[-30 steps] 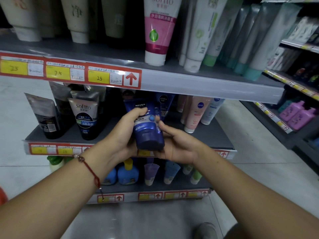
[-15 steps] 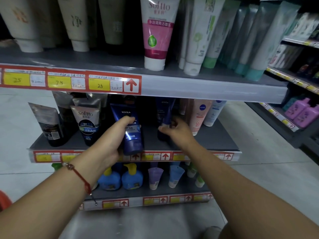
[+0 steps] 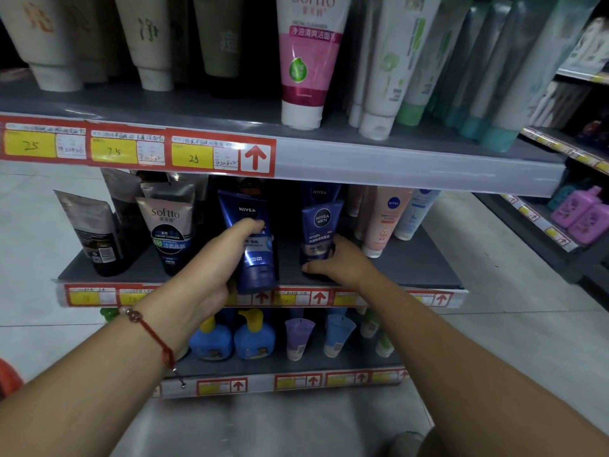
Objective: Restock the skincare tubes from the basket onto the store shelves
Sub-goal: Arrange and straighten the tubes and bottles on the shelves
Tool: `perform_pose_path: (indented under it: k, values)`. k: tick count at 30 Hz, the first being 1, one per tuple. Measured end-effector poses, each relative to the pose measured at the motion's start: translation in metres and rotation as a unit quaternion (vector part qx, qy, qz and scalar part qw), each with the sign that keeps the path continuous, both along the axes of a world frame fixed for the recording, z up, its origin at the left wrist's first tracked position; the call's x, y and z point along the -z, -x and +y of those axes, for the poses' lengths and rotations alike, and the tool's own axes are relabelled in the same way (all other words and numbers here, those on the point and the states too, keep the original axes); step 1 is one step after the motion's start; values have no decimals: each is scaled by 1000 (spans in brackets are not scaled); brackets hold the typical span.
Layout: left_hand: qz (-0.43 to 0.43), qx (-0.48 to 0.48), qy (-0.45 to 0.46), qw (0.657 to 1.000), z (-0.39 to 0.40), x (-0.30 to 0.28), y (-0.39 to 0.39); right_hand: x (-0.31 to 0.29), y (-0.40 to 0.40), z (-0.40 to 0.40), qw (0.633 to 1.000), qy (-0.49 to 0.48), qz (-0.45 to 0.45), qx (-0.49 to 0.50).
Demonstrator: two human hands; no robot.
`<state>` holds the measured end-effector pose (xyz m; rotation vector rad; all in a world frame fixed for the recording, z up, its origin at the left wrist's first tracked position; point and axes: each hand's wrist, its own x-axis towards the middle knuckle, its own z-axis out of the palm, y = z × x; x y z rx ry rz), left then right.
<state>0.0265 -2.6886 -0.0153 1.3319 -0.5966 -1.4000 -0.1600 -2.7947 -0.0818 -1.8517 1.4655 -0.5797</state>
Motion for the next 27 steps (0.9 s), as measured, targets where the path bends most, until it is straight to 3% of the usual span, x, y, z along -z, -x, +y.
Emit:
perform_pose_path:
  k: [8, 16, 21, 23, 27]
  values:
    - [-31, 37, 4, 999, 4, 4, 7, 14, -9, -1, 996, 54, 10, 76]
    - [-109, 64, 64, 990, 8, 13, 22, 10, -13, -10, 995, 32, 21, 88]
    - [-141, 38, 114, 983, 3, 18, 24, -6, -2, -7, 993, 20, -22, 114]
    - [-136, 25, 132, 982, 0, 18, 25, -22, 6, 3, 995, 17, -32, 93]
    - [-122, 11, 171, 978, -10, 15, 33, -52, 20, 41, 984, -129, -116, -43]
